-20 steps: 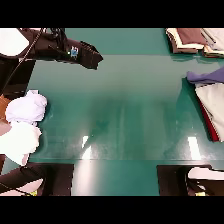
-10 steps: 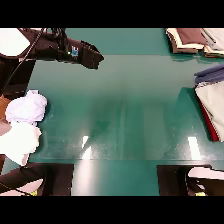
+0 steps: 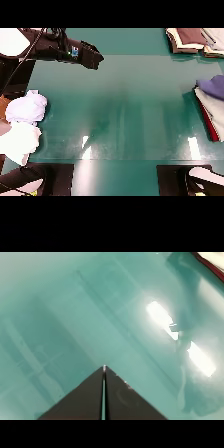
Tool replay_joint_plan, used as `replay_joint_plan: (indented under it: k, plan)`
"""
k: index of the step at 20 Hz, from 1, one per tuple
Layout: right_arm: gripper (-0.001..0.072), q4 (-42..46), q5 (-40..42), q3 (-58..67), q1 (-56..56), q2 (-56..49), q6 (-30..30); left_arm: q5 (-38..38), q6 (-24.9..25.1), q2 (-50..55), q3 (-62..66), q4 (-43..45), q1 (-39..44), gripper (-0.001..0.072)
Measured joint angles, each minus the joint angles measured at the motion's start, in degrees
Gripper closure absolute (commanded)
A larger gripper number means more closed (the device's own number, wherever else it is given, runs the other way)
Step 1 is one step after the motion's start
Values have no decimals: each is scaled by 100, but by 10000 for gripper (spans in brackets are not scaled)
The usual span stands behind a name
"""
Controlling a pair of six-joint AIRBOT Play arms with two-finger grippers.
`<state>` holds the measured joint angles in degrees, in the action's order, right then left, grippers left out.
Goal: Fold the shirts.
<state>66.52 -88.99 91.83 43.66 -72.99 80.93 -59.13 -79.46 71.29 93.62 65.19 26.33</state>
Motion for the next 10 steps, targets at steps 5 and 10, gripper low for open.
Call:
replay_joint_plan:
  k: [5,10]
  plan:
    - [45,616,-52,-1611,619,673,13,-4,31,0,0,7,0,682]
    - [46,205,72,-1700,645,922,17,-7,44,0,0,4,0,682]
